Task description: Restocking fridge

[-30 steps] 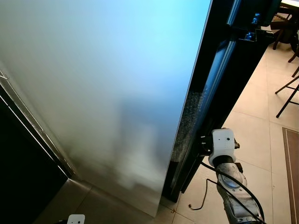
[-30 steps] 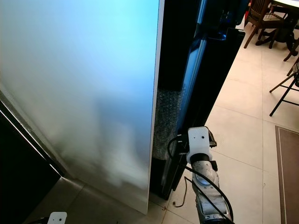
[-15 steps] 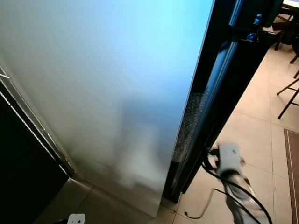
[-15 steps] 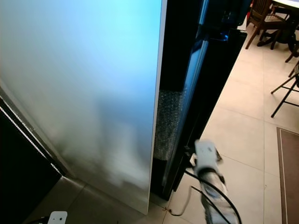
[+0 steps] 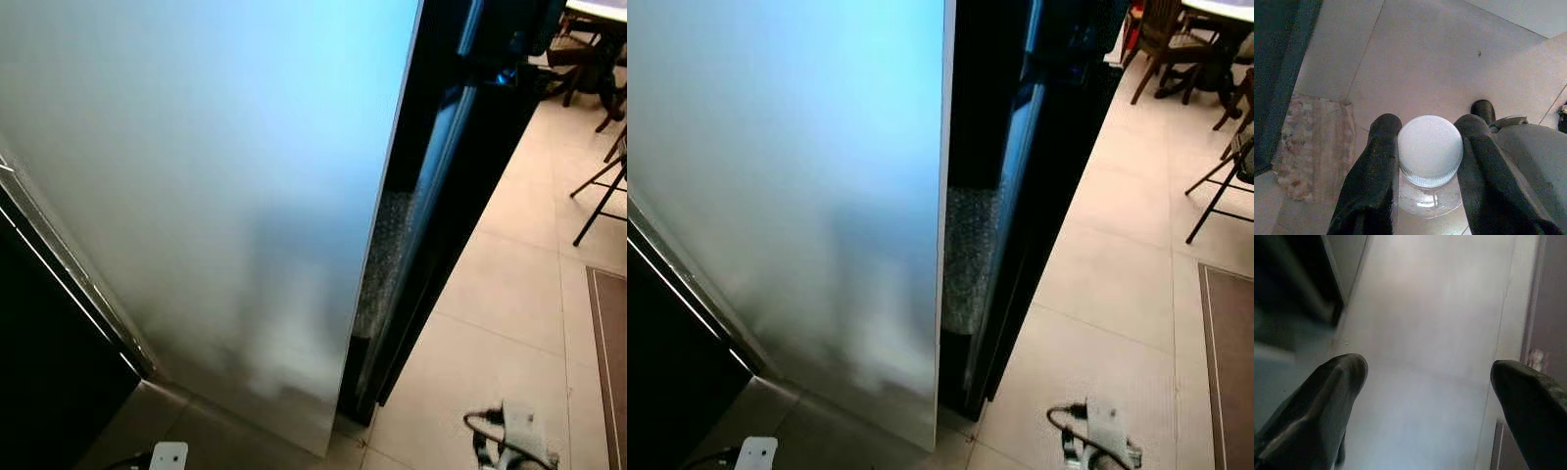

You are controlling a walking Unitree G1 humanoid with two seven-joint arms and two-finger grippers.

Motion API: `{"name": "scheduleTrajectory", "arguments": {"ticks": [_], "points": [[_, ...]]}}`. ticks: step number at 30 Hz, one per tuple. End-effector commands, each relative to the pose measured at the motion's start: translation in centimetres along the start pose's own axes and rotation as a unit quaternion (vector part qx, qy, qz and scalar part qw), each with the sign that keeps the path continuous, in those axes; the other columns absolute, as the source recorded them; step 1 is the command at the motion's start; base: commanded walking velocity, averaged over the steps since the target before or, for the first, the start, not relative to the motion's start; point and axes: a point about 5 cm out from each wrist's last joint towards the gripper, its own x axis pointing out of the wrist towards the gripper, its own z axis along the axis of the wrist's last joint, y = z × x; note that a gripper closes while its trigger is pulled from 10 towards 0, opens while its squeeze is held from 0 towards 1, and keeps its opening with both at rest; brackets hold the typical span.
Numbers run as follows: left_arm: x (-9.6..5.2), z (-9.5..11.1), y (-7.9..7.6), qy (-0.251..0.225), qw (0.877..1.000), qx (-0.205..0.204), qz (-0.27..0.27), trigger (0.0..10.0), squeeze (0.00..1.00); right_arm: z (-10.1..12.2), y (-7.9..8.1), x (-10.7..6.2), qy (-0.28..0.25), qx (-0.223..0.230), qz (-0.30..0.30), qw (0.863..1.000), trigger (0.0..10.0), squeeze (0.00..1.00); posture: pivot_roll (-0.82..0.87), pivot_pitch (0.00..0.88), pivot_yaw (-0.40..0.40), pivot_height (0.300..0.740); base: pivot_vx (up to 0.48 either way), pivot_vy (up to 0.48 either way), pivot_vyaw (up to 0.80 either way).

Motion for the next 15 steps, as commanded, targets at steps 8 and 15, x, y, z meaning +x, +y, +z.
{"name": "scheduleTrajectory", "arguments": {"ticks": [8, 15], "points": [[0.0, -0.5, 0.4, 0.013, 1.0, -0.001, 0.01, 10.0, 0.0, -2.7, 3.1, 0.0, 0.039, -0.044, 0.079, 0.995, 10.0, 0.0, 0.0, 0.0, -0.02, 0.74, 0.0, 0.0, 0.0], [-0.1, -0.7, 0.6, 0.016, 1.0, -0.008, 0.016, 10.0, 0.0, -4.2, 3.8, -0.3, 0.067, -0.031, 0.075, 0.994, 10.0, 0.0, 0.0, 0.0, -0.014, 0.74, 0.0, 0.0, 0.0]]}}
